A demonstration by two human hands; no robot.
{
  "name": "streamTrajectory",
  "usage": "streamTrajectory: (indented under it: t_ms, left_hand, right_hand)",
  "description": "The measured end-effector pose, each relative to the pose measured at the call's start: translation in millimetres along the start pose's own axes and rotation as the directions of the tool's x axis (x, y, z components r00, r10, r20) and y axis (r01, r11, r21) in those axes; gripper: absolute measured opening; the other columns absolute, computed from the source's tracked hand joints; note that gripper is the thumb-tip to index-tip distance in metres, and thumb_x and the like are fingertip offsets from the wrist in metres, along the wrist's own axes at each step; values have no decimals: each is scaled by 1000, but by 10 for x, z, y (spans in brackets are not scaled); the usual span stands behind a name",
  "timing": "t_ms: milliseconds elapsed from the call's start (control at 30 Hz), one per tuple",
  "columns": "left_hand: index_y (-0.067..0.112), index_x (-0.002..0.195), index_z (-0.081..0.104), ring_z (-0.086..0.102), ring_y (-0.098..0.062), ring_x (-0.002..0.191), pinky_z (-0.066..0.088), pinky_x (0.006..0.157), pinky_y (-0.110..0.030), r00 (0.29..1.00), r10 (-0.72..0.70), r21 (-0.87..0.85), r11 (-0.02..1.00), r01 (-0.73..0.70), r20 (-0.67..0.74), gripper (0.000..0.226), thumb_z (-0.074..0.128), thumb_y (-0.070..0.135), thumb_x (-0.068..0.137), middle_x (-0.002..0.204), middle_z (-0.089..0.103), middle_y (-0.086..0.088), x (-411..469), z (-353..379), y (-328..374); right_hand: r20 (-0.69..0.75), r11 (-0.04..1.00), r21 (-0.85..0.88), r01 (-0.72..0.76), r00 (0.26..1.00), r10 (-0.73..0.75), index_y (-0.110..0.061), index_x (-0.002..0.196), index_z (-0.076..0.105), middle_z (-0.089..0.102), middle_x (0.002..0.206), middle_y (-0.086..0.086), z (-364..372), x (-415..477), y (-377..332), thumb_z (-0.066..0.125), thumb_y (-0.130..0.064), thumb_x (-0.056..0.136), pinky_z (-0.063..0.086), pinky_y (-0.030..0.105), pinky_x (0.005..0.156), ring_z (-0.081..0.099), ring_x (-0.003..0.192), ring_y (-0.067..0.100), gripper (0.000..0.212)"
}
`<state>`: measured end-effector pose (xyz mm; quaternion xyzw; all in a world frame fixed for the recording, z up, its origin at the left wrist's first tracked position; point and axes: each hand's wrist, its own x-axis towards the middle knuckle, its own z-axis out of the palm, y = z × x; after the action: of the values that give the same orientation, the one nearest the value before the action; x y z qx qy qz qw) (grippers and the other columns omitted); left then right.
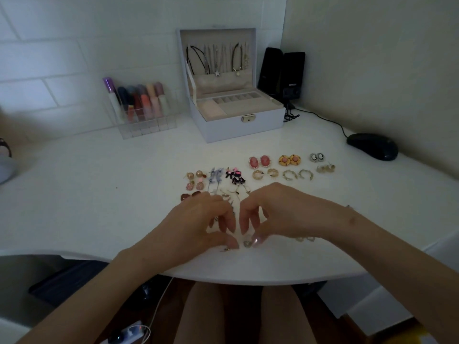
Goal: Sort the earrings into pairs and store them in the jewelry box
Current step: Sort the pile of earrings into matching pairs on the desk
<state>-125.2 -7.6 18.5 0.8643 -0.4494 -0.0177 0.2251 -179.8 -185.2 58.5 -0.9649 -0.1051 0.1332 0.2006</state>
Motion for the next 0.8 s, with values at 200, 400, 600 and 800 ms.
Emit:
streamTrajectory:
  t_ms: [200,400,600,800]
  left_hand:
    - [38,75,50,40,7,83,33,69,-9,989,10,17,1000,-13,145,20,69,42,75,83,50,18,-27,80,29]
    - [42,68,41,40,9,82,32,68,-7,990,-26,33,999,22,137,30,71,42,73,80,47,20,-45,77,36]
    - [40,68,44,41,8,84,31,67,-7,993,-52,27,998,50,106,29,73,43,69,75,46,20,-34,60,56]
    - [40,69,43,42,4,77,33,66,-9,989,-87,49,995,81,122,31,73,47,68,77,46,20,-39,37,79]
  right_hand:
    - [9,999,-37,6,1000,-5,-22,78,68,64,85,-6,91,39,49,79,-25,69,39,14,60,49,66,0,14]
    - [-1,1000,-25,19,1000,-19,-22,79,69,63,87,-4,101,46,74,77,-27,73,37,13,59,49,70,3,11]
    - [-60,997,75,1,998,3,-25,79,70,63,75,-14,13,31,105,73,-20,77,41,12,59,52,62,-6,6]
    - [-93,995,-38,-91,992,87,-17,83,71,69,73,-5,95,49,72,73,-36,76,47,22,63,63,69,8,20]
